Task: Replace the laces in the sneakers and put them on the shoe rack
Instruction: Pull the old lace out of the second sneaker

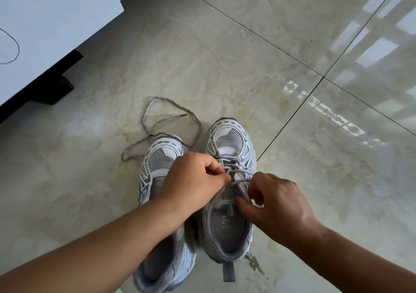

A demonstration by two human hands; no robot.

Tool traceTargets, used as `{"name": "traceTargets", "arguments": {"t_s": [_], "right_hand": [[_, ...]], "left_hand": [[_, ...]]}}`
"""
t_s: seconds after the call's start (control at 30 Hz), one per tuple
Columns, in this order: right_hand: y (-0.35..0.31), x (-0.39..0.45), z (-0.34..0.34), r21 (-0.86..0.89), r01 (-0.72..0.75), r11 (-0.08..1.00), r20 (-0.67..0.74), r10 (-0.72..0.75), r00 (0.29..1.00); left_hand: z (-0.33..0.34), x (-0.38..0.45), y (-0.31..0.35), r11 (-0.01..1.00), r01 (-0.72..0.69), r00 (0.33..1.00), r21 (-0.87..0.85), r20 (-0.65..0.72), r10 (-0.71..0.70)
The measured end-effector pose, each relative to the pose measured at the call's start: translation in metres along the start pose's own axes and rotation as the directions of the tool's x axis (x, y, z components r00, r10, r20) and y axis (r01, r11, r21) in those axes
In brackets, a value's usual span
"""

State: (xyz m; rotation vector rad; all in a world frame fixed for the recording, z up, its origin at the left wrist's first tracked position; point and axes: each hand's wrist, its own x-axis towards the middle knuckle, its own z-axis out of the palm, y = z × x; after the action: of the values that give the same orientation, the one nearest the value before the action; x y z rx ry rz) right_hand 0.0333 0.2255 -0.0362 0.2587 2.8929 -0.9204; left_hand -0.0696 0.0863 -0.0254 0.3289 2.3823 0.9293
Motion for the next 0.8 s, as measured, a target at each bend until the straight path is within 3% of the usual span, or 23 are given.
{"name": "traceTargets", "arguments": {"t_s": [0.07,0.13,0.2,0.27,0.33,0.4,0.5,0.63,0.7,0.8], "right_hand": [[0.001,0.001,0.000,0.025,-0.031,0.999,-0.001,0.031,1.000],[0.002,0.002,0.000,0.014,-0.037,0.999,-0.017,0.038,0.999],[0.002,0.005,-0.003,0.007,-0.059,0.998,0.019,0.059,0.998],[0.000,0.008,-0.005,-0.005,-0.081,0.997,0.097,0.081,0.992],[-0.002,0.010,-0.007,-0.033,-0.083,0.996,0.126,0.086,0.988],[-0.004,0.012,-0.009,-0.040,-0.088,0.995,0.127,0.092,0.988],[-0.003,0.011,-0.009,-0.024,-0.114,0.993,0.127,0.116,0.985],[-0.004,0.009,-0.008,-0.010,-0.090,0.996,0.123,0.090,0.988],[-0.004,0.009,-0.008,-0.001,-0.096,0.995,0.116,0.095,0.989],[-0.002,0.008,-0.007,0.008,-0.108,0.994,0.076,0.107,0.991]], "left_hand": [[-0.002,0.007,-0.001,0.996,0.078,0.993,-0.039,0.095,-0.074],[-0.005,0.012,-0.004,0.999,0.040,0.989,0.006,0.141,-0.041],[-0.010,0.013,-0.010,0.982,-0.137,0.987,0.130,0.104,0.124],[-0.015,0.016,-0.019,0.859,-0.401,0.915,0.319,0.094,0.392],[-0.019,0.017,-0.027,0.738,-0.524,0.841,0.425,0.125,0.526],[-0.016,0.011,-0.028,0.779,-0.471,0.870,0.415,0.069,0.489],[-0.014,-0.002,-0.018,0.904,-0.193,0.973,0.381,-0.043,0.226],[-0.003,-0.010,-0.010,0.991,-0.041,0.999,0.127,-0.014,0.043],[-0.004,-0.006,-0.013,0.996,-0.029,0.999,0.084,-0.026,0.031],[-0.019,0.009,-0.029,0.892,-0.222,0.951,0.393,-0.114,0.287]]}}
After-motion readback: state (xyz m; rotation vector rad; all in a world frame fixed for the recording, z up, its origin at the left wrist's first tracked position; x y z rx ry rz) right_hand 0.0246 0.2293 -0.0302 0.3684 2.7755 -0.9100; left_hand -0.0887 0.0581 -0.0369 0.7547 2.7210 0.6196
